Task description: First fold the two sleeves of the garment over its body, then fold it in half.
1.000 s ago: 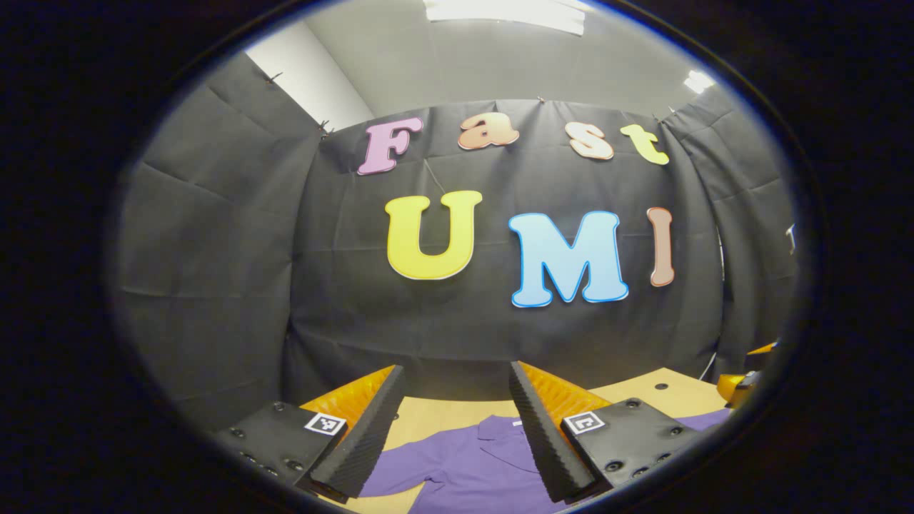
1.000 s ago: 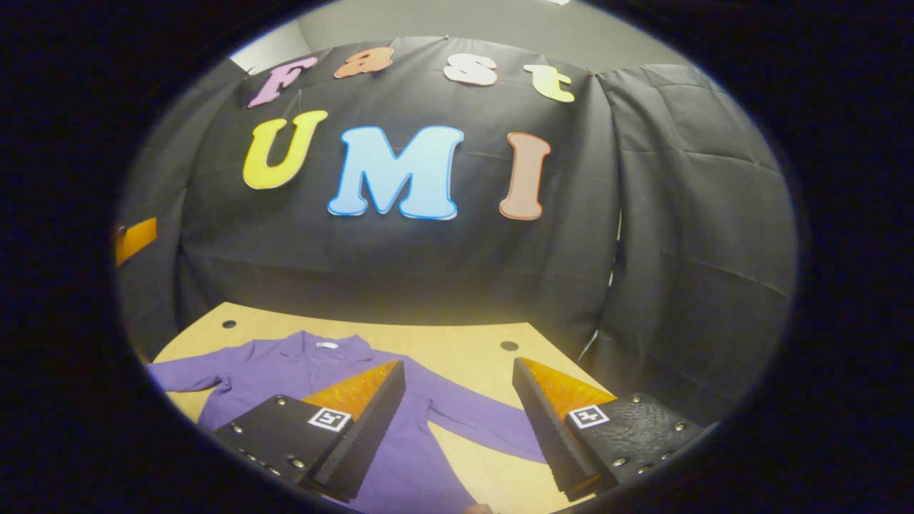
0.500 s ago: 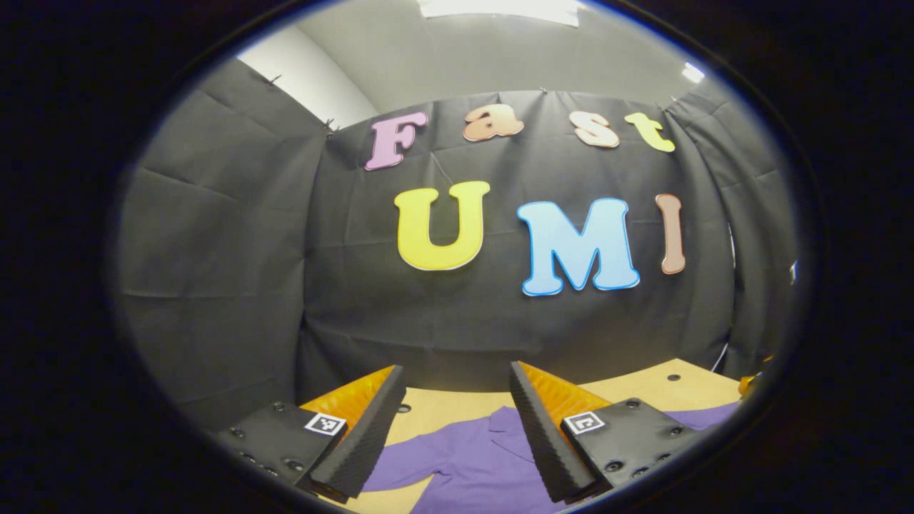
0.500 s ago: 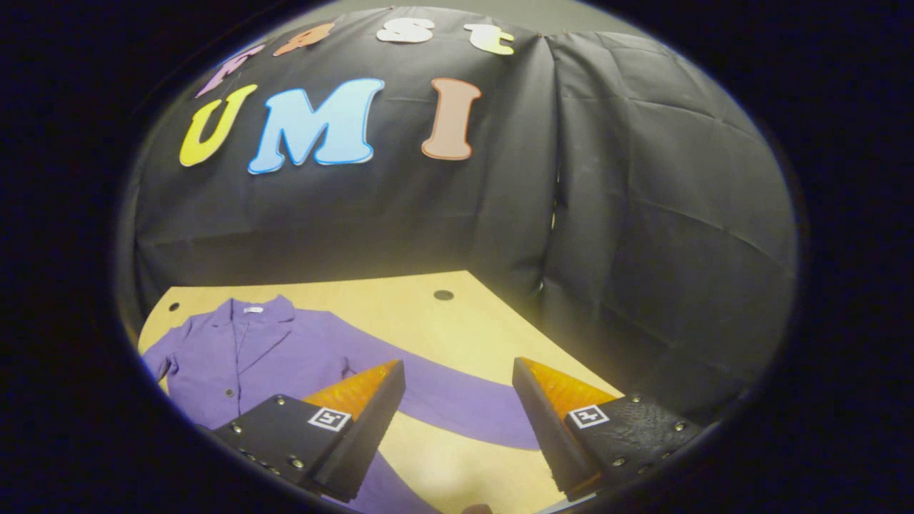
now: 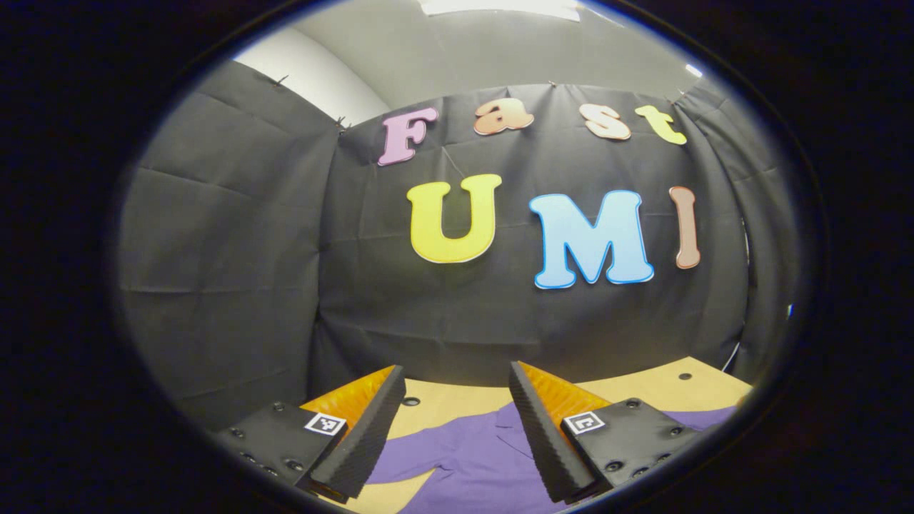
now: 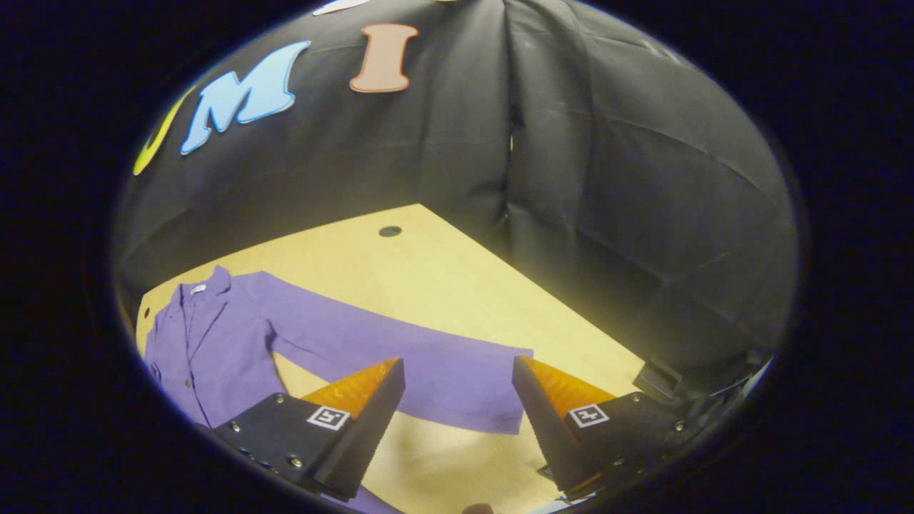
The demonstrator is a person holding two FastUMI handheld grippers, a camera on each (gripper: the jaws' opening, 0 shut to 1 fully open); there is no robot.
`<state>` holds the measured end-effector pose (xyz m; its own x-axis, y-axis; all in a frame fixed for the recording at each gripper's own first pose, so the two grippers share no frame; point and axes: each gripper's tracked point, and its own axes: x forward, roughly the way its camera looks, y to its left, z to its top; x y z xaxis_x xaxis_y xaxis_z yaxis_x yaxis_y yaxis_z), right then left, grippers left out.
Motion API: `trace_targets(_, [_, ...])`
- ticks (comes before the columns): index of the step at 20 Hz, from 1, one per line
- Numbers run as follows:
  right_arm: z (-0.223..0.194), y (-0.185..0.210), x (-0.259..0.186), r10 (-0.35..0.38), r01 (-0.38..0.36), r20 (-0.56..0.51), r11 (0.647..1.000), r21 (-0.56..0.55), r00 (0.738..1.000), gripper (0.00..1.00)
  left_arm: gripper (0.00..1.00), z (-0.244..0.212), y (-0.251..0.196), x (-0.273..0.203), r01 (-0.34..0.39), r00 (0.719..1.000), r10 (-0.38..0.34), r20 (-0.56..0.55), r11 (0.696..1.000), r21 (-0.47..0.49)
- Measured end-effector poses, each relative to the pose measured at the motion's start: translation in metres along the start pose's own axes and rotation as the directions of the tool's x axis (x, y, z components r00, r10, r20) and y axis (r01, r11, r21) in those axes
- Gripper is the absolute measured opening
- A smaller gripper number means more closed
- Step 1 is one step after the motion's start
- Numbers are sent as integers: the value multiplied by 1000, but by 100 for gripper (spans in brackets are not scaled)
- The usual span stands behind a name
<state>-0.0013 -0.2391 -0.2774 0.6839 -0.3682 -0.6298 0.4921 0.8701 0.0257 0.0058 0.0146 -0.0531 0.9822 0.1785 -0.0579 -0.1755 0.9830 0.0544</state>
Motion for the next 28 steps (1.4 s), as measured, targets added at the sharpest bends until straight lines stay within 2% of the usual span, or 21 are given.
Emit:
trace_targets(4, [-27, -17, 26, -30, 34, -101, 998, 44, 994, 95, 92, -6, 1, -4, -26, 999, 27, -19, 1000, 8])
trace_targets(8, [-48, -21, 42, -8, 28, -168, 993, 115, 986, 95, 92, -5, 2, -12, -42, 999, 43, -22, 999, 24])
trace_targets(17, [-57, -22, 53, -21, 42, -183, 993, 111, 983, 96, 93, -4, -1, -20, -27, 999, 28, -19, 999, 41])
trace_targets(19, [-55, -19, 56, -9, 28, -181, 994, 107, 983, 97, 93, 0, 0, -21, -24, 1000, 25, -11, 999, 46])
trace_targets(20, [-54, -16, 58, -2, 21, -185, 994, 105, 983, 95, 93, 1, 1, -21, -22, 1000, 23, -9, 999, 46])
trace_targets(21, [-52, -14, 55, 1, 17, -185, 995, 100, 983, 83, 93, 1, 1, -21, -20, 1000, 21, -9, 999, 45])
trace_targets(22, [-51, -13, 57, 16, 3, -188, 995, 101, 982, 82, 93, 0, 3, -23, -18, 1000, 19, -9, 999, 44])
trace_targets(23, [-52, -15, 61, 13, 7, -188, 994, 105, 982, 71, 93, -1, 4, -22, -18, 1000, 18, -9, 999, 43])
trace_targets(25, [-50, -15, 62, 17, 8, -194, 992, 126, 981, 43, 93, -1, 8, -24, -16, 1000, 16, -8, 999, 43])
trace_targets(27, [-50, -14, 63, 18, 10, -192, 990, 144, 981, 21, 93, 0, 14, -26, -19, 1000, 19, -6, 999, 46])
trace_targets(28, [-49, -13, 63, 17, 11, -185, 988, 152, 983, 21, 93, 0, 17, -28, -19, 1000, 19, -6, 999, 46])
